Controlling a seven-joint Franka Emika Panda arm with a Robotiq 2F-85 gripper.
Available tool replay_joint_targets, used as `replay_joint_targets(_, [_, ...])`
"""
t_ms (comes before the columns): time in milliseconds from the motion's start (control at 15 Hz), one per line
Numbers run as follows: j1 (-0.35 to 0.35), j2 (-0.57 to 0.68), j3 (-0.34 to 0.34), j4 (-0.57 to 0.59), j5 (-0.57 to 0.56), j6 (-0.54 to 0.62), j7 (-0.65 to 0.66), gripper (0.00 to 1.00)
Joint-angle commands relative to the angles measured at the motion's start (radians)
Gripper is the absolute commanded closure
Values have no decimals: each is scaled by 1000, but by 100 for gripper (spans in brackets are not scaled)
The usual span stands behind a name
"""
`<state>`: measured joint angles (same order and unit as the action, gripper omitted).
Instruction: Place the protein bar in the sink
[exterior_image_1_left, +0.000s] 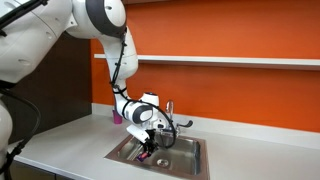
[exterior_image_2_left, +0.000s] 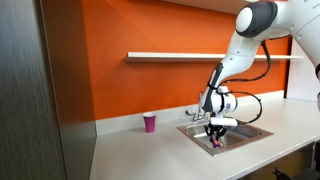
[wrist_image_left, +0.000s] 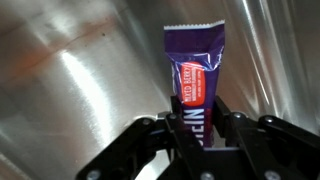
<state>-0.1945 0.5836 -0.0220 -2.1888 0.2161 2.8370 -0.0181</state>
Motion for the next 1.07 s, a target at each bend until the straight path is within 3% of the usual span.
replay_joint_targets(0, [-25, 41, 29, 35, 9, 6, -7, 90])
replay_joint_targets(1000, [-10, 95, 23, 46, -4, 0, 7, 90])
